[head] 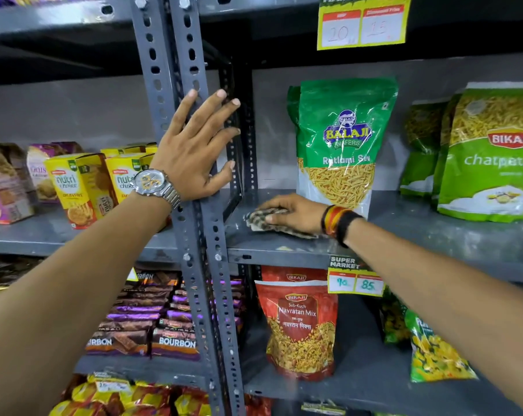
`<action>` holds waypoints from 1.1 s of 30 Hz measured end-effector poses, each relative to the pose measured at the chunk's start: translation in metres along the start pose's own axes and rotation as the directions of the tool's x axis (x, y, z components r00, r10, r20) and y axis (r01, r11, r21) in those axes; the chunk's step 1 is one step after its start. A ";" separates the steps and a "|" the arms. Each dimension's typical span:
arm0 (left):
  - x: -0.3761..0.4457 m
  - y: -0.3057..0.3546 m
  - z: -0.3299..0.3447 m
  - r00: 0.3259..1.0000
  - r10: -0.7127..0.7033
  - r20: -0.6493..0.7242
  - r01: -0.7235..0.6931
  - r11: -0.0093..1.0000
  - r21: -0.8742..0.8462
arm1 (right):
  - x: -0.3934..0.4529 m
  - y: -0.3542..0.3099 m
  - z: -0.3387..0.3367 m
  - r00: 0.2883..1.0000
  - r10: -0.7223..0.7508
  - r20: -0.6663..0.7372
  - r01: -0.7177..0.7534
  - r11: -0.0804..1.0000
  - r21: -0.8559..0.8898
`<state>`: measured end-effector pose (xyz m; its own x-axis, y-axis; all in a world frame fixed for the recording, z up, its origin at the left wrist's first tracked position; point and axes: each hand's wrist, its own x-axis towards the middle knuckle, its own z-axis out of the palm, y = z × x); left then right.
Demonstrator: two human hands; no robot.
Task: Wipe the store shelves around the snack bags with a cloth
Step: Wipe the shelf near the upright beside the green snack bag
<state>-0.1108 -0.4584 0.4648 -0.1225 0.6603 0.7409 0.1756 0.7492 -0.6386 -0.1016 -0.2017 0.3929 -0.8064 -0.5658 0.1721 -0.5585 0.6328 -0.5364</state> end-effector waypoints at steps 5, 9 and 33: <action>0.000 0.001 -0.003 1.000 0.001 0.012 -0.001 1.000 -0.004 | -0.013 -0.006 0.016 1.000 -0.010 0.016 0.012 0.993 -0.120; -0.001 0.002 -0.004 1.000 -0.011 0.025 0.011 1.000 0.006 | -0.058 0.009 -0.022 0.985 0.015 0.171 -0.002 0.997 -0.077; -0.052 0.153 -0.002 0.835 0.155 0.527 0.087 0.910 -0.406 | -0.068 0.033 -0.006 0.985 -0.002 -0.174 -0.038 0.973 -0.227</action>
<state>-0.0754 -0.3780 0.3285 -0.5901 0.6953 0.4103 0.5453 0.7180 -0.4326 -0.0663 -0.1393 0.3680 -0.8266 -0.4665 0.3147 -0.5571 0.7574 -0.3406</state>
